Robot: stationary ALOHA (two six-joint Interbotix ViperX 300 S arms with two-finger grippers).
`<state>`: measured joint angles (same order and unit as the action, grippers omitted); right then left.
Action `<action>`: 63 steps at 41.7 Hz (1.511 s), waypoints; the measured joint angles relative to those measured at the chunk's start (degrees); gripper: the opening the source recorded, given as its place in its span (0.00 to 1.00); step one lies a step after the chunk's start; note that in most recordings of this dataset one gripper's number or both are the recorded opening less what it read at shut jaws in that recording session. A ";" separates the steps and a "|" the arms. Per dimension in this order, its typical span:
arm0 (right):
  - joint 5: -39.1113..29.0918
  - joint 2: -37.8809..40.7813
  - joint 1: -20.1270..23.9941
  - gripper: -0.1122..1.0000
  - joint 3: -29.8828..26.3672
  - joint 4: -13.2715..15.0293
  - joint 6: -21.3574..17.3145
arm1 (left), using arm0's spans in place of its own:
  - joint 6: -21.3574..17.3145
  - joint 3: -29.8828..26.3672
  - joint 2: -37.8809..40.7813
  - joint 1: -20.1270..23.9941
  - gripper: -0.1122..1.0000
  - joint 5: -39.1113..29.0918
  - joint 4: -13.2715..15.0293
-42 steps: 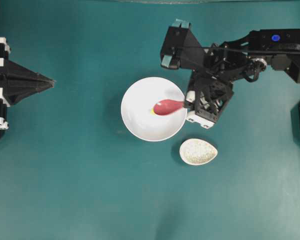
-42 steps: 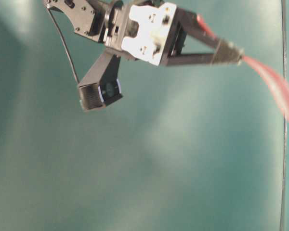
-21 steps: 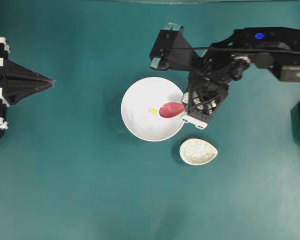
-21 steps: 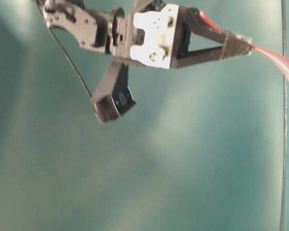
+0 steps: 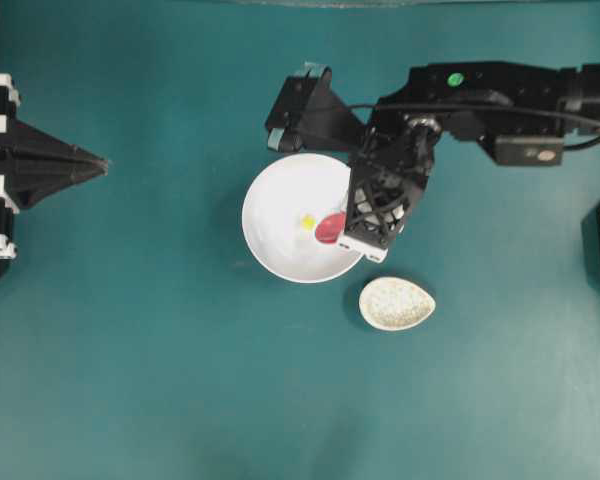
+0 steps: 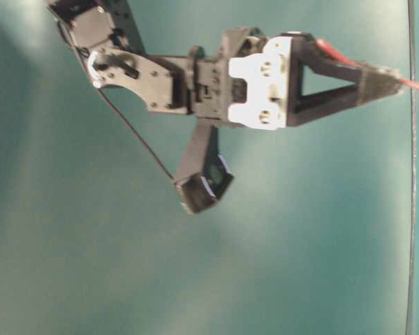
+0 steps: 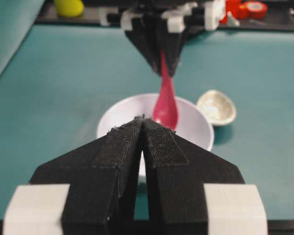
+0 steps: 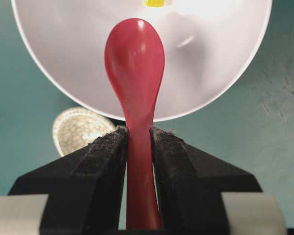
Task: Scoop the yellow hexagonal prism block from the bowl with a spoon using the right arm.
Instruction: 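Slide the spoon under the yellow block and tilt it up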
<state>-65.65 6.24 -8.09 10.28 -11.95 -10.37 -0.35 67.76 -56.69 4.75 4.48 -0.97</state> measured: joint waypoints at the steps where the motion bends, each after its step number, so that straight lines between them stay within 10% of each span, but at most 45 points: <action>1: 0.00 0.18 0.09 0.30 0.00 0.00 0.00 | -0.09 0.00 0.00 -0.09 0.10 -0.09 0.09; 63: 16.17 4.83 0.09 0.30 0.00 2.29 0.53 | -0.09 0.00 0.00 0.00 0.10 -0.18 0.00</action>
<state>-49.48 11.07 -8.00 10.28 -9.67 -9.84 -0.44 67.76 -56.69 4.75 4.31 -0.97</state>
